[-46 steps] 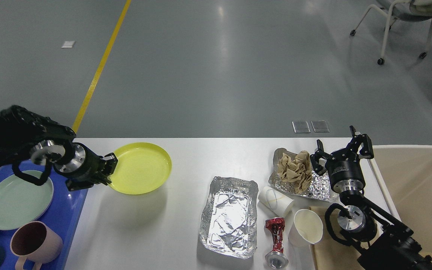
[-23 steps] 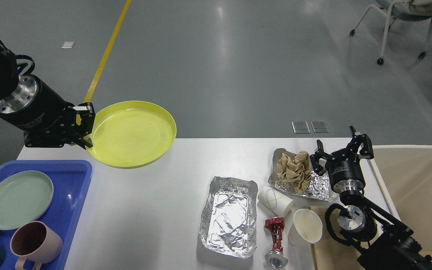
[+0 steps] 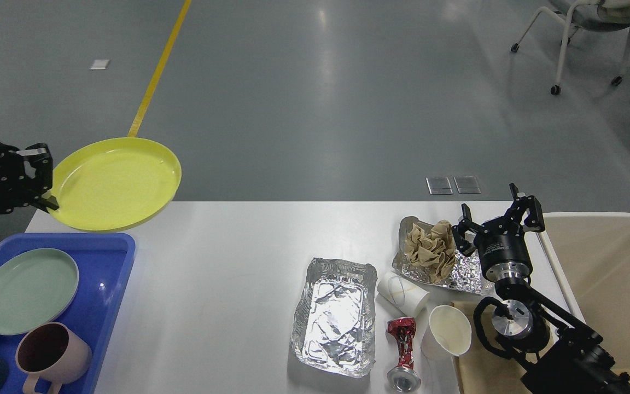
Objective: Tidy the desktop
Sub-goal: 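Lift the yellow plate and set it onto the green plate in the tray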
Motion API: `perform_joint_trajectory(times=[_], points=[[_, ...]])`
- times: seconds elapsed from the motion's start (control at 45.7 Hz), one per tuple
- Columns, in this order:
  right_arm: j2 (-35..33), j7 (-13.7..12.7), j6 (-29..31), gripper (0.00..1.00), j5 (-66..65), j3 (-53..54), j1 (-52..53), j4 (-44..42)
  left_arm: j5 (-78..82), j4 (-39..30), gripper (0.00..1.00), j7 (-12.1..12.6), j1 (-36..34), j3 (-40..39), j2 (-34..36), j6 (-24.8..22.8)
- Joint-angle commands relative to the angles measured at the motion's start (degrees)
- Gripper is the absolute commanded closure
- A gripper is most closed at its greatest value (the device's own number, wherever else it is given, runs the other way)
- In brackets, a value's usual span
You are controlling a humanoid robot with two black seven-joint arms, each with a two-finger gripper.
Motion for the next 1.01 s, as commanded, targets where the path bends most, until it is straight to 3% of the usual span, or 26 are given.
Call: perform_joint_trajectory(times=[0.0,0.153,0.263,0.372,0.547,0.656,0.897,0.985], points=[[0.00,0.07,0.00,0.00,0.00,-0.01,0.01,-0.01,1.38,9.19,1.00,0.31,8.98,-1.18,6.29,-0.11],[0.00,-0.02,0.00,0.00,0.00,-0.01,0.01,-0.01,1.47,18.50,1.00,1.19,18.91,-5.83,12.00,0.07],[0.00,-0.02,0.00,0.00,0.00,-0.01,0.01,-0.01,1.29,27.11,1.00,3.56,27.17,-9.43,14.56,0.42],[0.00,-0.02,0.00,0.00,0.00,-0.01,0.01,-0.01,1.21,35.73,1.00,5.93,39.21,-17.95,15.97,0.51],[0.00,-0.01,0.00,0.00,0.00,-0.01,0.01,-0.01,1.38,49.35,1.00,13.31,55.91,-33.86,15.70,1.21],[0.00,0.07,0.00,0.00,0.00,-0.01,0.01,-0.01,1.91,52.00,1.00,16.92,63.83,-42.74,15.44,3.84],[0.00,-0.02,0.00,0.00,0.00,0.08,0.01,-0.01,7.44,53.06,1.00,16.92,69.63,-45.74,11.31,15.35],[0.00,0.07,0.00,0.00,0.00,-0.01,0.01,-0.01,8.33,53.06,1.00,16.57,70.78,-46.80,10.78,17.29]])
